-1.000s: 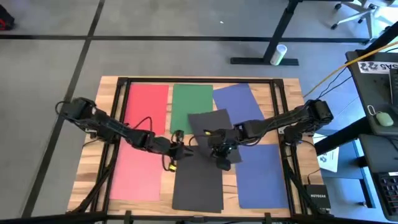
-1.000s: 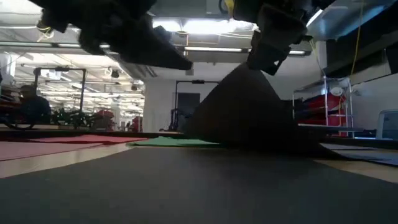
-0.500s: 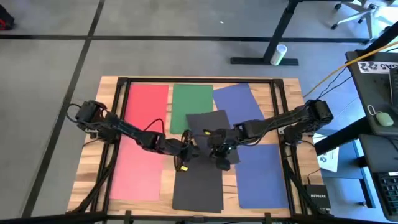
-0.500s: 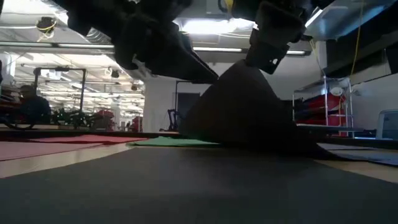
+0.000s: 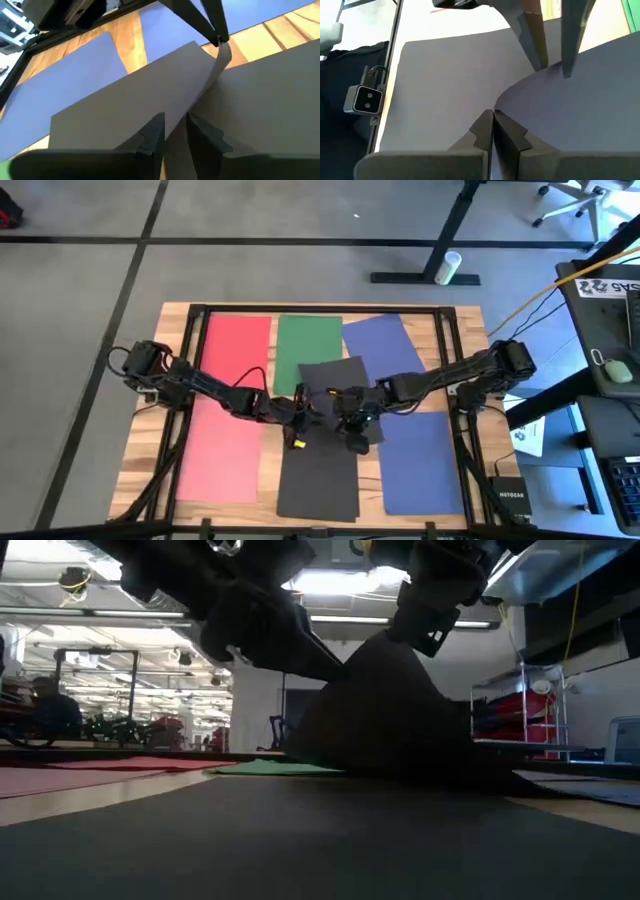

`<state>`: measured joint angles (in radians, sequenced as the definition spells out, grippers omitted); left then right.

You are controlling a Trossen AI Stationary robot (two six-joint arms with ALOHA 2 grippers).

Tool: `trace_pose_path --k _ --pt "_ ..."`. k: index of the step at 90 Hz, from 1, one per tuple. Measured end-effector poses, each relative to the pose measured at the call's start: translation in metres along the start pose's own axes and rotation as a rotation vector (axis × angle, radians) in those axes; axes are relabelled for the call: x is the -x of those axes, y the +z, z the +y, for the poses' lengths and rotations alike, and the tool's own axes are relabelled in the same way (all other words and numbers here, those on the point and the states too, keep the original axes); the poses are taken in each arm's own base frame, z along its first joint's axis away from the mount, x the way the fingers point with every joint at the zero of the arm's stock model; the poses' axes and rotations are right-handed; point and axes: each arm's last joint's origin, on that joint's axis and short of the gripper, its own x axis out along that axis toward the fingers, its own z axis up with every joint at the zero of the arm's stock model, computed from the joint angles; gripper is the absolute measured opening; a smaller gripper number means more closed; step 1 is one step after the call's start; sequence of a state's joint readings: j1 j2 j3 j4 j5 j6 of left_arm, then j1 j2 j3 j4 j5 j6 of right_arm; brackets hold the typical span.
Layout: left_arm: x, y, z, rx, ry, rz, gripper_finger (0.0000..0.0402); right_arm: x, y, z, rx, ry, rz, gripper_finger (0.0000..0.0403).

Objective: Organize paper
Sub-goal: Stack the black paper on top of the black papers

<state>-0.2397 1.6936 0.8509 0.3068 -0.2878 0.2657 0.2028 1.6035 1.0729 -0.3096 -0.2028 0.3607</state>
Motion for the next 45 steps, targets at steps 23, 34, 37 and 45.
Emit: trace_pose_path --k 23,34,37,45 --pt "0.002 -0.001 -0.008 -0.049 -0.065 0.015 0.0001 0.000 0.000 0.000 0.001 0.001 -0.001 0.0000" --pt "0.003 -0.002 -0.012 -0.082 -0.078 0.021 0.0000 0.000 0.000 0.000 0.001 0.001 -0.003 0.0000" --pt "0.003 -0.002 -0.013 -0.092 -0.081 0.025 0.0000 0.000 0.000 0.000 0.001 0.001 -0.003 0.0001" --pt "0.005 -0.003 -0.019 -0.117 -0.101 0.040 0.0000 0.000 0.000 0.000 0.001 0.000 -0.002 0.0007"
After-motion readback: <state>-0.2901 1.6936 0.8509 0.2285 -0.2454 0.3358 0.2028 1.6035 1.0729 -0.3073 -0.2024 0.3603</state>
